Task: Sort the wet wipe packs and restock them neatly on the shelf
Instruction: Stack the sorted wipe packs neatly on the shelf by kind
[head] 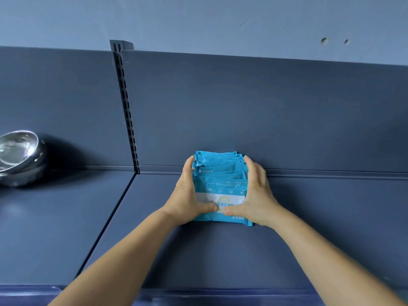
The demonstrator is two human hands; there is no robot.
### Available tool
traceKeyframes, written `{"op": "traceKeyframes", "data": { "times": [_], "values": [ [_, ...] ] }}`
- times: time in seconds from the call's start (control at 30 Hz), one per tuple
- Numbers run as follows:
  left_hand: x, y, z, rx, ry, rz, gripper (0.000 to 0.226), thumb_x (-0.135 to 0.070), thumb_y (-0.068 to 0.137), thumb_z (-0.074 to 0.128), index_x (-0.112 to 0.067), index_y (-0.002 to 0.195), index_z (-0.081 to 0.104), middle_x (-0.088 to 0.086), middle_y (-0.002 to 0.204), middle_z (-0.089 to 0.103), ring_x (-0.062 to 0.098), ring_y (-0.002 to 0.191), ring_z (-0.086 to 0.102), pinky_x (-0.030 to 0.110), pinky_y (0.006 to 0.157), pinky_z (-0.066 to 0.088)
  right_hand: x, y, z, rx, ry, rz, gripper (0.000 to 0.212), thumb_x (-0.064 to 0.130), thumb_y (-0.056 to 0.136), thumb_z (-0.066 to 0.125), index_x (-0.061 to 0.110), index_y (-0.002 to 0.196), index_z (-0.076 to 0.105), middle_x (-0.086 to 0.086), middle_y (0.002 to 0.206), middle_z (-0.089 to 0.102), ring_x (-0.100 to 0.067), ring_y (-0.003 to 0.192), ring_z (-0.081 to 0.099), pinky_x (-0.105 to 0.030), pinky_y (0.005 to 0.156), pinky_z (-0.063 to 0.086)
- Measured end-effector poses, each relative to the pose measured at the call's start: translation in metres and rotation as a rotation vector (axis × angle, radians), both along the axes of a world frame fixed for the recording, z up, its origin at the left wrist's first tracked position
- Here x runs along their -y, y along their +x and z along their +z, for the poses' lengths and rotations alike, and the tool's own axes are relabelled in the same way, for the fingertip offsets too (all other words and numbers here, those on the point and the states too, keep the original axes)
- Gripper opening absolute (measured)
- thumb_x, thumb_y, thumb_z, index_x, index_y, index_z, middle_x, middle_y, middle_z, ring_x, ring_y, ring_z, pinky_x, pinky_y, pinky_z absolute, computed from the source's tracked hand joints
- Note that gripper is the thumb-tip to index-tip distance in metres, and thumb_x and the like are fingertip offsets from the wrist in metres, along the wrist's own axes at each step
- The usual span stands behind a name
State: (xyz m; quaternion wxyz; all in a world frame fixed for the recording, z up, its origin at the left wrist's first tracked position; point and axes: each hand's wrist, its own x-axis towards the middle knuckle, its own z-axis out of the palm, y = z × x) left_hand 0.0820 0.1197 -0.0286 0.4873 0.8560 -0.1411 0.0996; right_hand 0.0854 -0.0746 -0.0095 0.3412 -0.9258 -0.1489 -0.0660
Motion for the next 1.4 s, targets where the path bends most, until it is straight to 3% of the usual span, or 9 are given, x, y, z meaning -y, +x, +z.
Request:
{"op": "traceKeyframes", "data": {
  "times": [0.07, 0.17, 0.23, 0.33, 0.53, 0.73, 0.97, 1.1, 1.4],
  "values": [
    [-0.001, -0.001, 0.005, 0.026, 0.169, 0.072, 0.125, -0.033, 0.057, 0.089, -0.036, 0.147, 0.002, -0.011, 0.145, 0.025, 0.01, 0.136, 0.027, 0.034, 0.115, 0.026, -0.001, 0.002, 0.009, 0.099, -0.208, 0.015, 0.138, 0.054, 0.053, 0.083, 0.033, 0.147, -0.016, 0.016, 0.154, -0.012, -0.01, 0.145, -0.008, -0.035, 0.119, 0.008],
    [0.0, -0.004, 0.015, 0.159, 0.583, 0.175, 0.118, -0.055, 0.064, 0.077, -0.03, 0.151, 0.001, -0.007, 0.156, 0.004, 0.016, 0.144, 0.004, 0.038, 0.118, 0.009, -0.002, 0.006, 0.017, 0.127, -0.433, 0.015, 0.129, 0.064, 0.055, 0.075, 0.029, 0.15, -0.005, 0.011, 0.156, 0.0, -0.015, 0.145, -0.008, -0.037, 0.117, 0.003],
    [0.003, -0.005, 0.024, 0.232, 0.831, 0.129, 0.11, -0.064, 0.071, 0.065, -0.03, 0.151, -0.002, -0.008, 0.159, -0.006, 0.015, 0.146, -0.012, 0.043, 0.118, -0.003, -0.002, 0.005, 0.018, 0.147, -0.492, -0.001, 0.12, 0.069, 0.057, 0.072, 0.026, 0.15, 0.008, 0.007, 0.15, 0.012, -0.015, 0.142, 0.002, -0.035, 0.115, 0.005],
    [0.008, -0.005, 0.032, 0.179, 1.012, 0.051, 0.116, -0.071, 0.068, 0.062, -0.025, 0.152, -0.002, -0.009, 0.16, -0.003, 0.014, 0.146, -0.014, 0.048, 0.117, -0.01, -0.004, 0.005, 0.019, 0.11, -0.463, 0.005, 0.113, 0.07, 0.057, 0.072, 0.025, 0.147, 0.019, 0.009, 0.146, 0.016, -0.014, 0.14, 0.008, -0.033, 0.115, 0.009],
    [0.012, -0.003, 0.038, 0.131, 1.129, 0.091, 0.111, -0.069, 0.073, 0.059, -0.018, 0.152, 0.0, -0.006, 0.159, 0.004, 0.014, 0.147, -0.004, 0.049, 0.115, -0.009, -0.002, -0.005, 0.02, 0.049, -0.551, 0.026, 0.124, 0.069, 0.061, 0.069, 0.025, 0.152, -0.003, 0.008, 0.157, -0.017, -0.013, 0.144, -0.02, -0.04, 0.119, -0.005],
    [0.031, -0.016, 0.036, 0.055, 1.131, 0.024, 0.101, -0.068, 0.086, 0.041, -0.013, 0.15, -0.015, 0.001, 0.159, -0.015, 0.019, 0.146, -0.018, 0.047, 0.116, -0.009, -0.004, -0.005, 0.022, 0.063, -0.717, 0.065, 0.111, 0.071, 0.072, 0.06, 0.026, 0.152, -0.003, 0.011, 0.16, -0.007, -0.013, 0.146, -0.018, -0.046, 0.118, -0.009],
    [0.038, -0.017, 0.031, 0.018, 1.209, 0.073, 0.085, -0.051, 0.097, 0.034, -0.007, 0.148, -0.019, 0.008, 0.157, -0.022, 0.024, 0.144, -0.022, 0.046, 0.116, -0.008, -0.014, -0.028, 0.012, 0.127, -0.747, 0.01, 0.081, 0.037, 0.096, 0.048, 0.015, 0.152, -0.008, 0.001, 0.16, -0.012, -0.014, 0.146, -0.018, -0.04, 0.116, -0.012],
    [0.041, -0.024, 0.023, 0.066, 1.204, 0.041, 0.083, -0.051, 0.098, 0.03, -0.006, 0.148, -0.019, 0.009, 0.157, -0.022, 0.025, 0.144, -0.023, 0.045, 0.116, -0.01, -0.017, -0.03, 0.002, 0.079, -0.685, -0.013, 0.075, 0.015, 0.097, 0.041, 0.015, 0.151, -0.012, 0.002, 0.159, -0.016, -0.014, 0.146, -0.018, -0.035, 0.117, -0.01],
    [0.047, -0.034, 0.029, 0.081, 1.205, 0.021, 0.086, -0.052, 0.097, 0.033, -0.003, 0.148, -0.015, 0.012, 0.157, -0.019, 0.027, 0.145, -0.019, 0.045, 0.117, -0.004, -0.006, -0.058, 0.012, 0.038, -0.574, -0.086, 0.077, 0.04, 0.098, 0.042, 0.017, 0.152, -0.008, 0.003, 0.16, -0.014, -0.012, 0.146, -0.015, -0.035, 0.118, -0.006]
  ]
}}
